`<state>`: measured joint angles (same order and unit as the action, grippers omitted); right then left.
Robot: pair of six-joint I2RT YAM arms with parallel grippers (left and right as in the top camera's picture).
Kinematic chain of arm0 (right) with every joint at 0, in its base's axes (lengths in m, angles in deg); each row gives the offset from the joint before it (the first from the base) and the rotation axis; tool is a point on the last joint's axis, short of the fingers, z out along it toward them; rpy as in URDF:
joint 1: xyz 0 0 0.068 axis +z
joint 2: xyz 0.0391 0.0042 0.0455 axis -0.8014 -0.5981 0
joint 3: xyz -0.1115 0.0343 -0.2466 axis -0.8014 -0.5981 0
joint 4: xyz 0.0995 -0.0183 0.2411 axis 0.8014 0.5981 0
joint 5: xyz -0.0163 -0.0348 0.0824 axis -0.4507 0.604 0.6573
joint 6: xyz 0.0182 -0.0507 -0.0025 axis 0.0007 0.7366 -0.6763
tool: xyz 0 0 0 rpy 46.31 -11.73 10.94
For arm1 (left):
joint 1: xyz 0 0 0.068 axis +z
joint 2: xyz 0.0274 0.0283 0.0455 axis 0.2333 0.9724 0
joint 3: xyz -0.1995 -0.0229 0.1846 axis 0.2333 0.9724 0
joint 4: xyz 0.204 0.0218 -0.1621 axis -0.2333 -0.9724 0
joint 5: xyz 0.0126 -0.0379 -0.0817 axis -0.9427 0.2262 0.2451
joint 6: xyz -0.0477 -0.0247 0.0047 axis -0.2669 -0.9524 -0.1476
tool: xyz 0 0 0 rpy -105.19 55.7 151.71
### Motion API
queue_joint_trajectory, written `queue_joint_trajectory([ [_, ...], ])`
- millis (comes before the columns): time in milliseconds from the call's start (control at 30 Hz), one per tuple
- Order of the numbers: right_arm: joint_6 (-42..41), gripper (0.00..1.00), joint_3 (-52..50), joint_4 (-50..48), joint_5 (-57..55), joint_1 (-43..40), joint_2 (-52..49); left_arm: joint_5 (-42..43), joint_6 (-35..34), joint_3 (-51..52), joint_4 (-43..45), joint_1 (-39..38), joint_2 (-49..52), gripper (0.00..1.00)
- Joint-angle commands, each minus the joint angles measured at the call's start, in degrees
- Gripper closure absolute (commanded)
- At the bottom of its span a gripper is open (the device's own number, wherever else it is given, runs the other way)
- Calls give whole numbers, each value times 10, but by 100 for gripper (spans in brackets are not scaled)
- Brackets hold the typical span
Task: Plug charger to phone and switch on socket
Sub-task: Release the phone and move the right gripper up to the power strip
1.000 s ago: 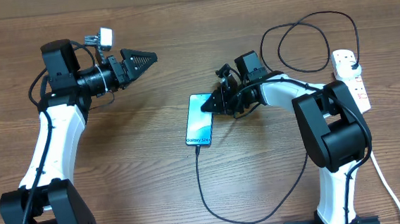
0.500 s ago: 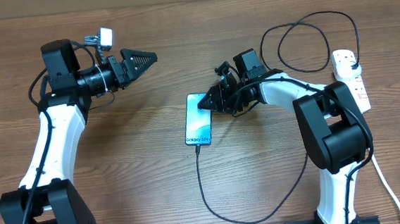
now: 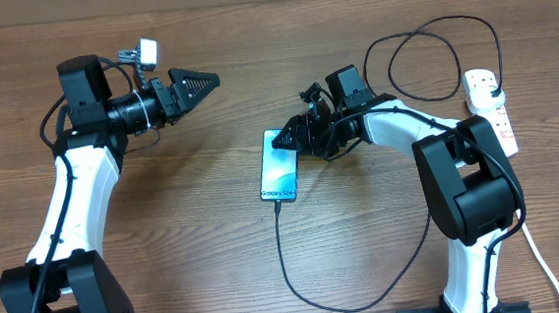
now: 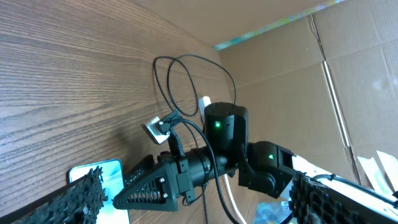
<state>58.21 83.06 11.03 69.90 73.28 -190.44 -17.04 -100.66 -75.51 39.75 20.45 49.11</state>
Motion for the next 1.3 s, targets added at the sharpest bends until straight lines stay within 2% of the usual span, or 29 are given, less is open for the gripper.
queue_joint_trajectory([
  [0, -1, 32, -17, 18, -107, -4, -28, -4, 9, -7, 0, -1, -10, 0],
  [33, -1, 26, -17, 21, -107, -3, -28, -4, 9, -7, 0, -1, -10, 0],
  [67, 0, 2, -15, 25, -107, -3, -27, -4, 9, -7, 0, -1, -10, 0],
  [100, 0, 0, -12, 31, -107, -4, -27, -4, 9, -7, 0, -1, -10, 0],
  [567, -3, 0, -3, 58, -134, -3, -27, -4, 9, -7, 0, -1, -10, 0],
  [667, -32, 0, 11, 89, -161, -3, -26, -4, 9, -7, 0, -1, -10, 0],
  [933, -32, 0, 59, 173, -225, -1, -16, -4, 9, -7, 0, -1, -10, 0],
  [1100, -25, 0, 133, 275, -253, -2, -14, -4, 9, -7, 0, -1, -10, 0],
  [1267, 25, 0, 258, 438, -306, -3, -13, -4, 9, -7, 0, -1, -10, 0],
])
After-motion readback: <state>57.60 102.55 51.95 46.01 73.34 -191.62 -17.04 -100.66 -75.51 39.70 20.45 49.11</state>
